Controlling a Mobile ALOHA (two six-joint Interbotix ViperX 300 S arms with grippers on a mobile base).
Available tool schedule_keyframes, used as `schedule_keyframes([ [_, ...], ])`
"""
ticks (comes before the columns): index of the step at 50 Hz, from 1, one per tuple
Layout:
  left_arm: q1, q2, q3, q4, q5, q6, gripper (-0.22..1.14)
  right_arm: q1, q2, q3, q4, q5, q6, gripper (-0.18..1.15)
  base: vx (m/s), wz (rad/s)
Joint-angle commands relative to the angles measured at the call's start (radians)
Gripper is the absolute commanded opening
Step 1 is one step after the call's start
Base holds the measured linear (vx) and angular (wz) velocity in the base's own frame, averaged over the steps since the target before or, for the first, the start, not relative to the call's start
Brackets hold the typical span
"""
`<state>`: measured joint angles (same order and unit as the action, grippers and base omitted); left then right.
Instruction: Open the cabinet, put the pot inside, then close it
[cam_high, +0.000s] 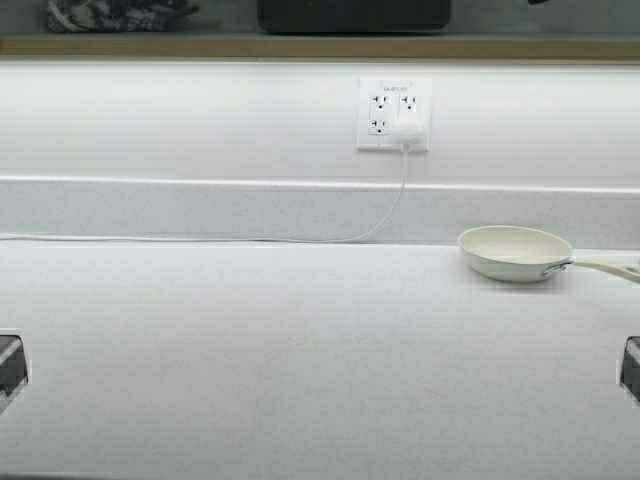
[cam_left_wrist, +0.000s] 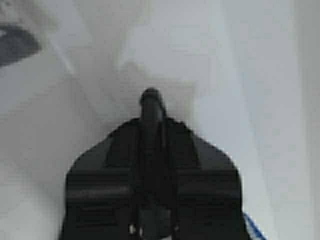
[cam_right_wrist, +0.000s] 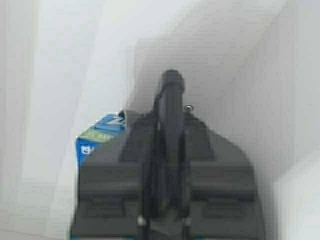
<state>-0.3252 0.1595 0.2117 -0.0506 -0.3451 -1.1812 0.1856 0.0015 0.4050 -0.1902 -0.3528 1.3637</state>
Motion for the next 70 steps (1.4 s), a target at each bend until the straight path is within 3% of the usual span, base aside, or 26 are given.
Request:
schedule_keyframes([
  [1, -0.064, -0.015, 0.005, -0.061, -0.060, 0.009, 0.07, 0.029, -0.008, -0.014, 0.020, -0.040, -0.015, 0.11, 0.01, 0.00],
  [5, -0.064, -0.015, 0.025, -0.112, -0.120, 0.011, 0.22, 0.026, -0.005, -0.002, 0.061, -0.057, -0.021, 0.26, 0.01, 0.00],
  [14, -0.064, -0.018, 0.044, -0.140, -0.242, 0.006, 0.86, 0.000, -0.012, 0.041, 0.100, -0.161, -0.018, 0.89, 0.00, 0.00],
  [16, -0.064, -0.018, 0.043, -0.155, -0.247, 0.005, 0.98, -0.003, -0.014, 0.051, 0.104, -0.161, -0.020, 0.98, 0.00, 0.00],
  [19, -0.064, -0.018, 0.043, -0.175, -0.249, 0.006, 1.06, -0.006, -0.014, 0.057, 0.107, -0.166, -0.020, 1.00, 0.00, 0.00],
  [36, -0.064, -0.055, 0.118, -0.216, -0.310, 0.008, 1.03, -0.040, -0.058, 0.118, 0.109, -0.193, -0.021, 0.99, 0.00, 0.00],
  [58, -0.064, -0.236, 0.387, -0.204, -0.440, 0.014, 0.99, -0.040, -0.206, 0.316, 0.095, -0.319, -0.023, 0.96, -0.01, 0.00],
  [63, -0.064, -0.279, 0.437, -0.173, -0.442, 0.029, 0.80, -0.038, -0.259, 0.359, 0.074, -0.321, -0.032, 0.83, -0.02, 0.00],
  [66, -0.067, -0.302, 0.462, -0.138, -0.442, 0.040, 0.57, -0.028, -0.295, 0.379, 0.037, -0.319, -0.055, 0.60, -0.03, -0.01],
  [70, -0.074, -0.341, 0.500, -0.097, -0.442, 0.060, 0.16, -0.002, -0.334, 0.402, -0.026, -0.311, -0.095, 0.23, -0.05, -0.02],
])
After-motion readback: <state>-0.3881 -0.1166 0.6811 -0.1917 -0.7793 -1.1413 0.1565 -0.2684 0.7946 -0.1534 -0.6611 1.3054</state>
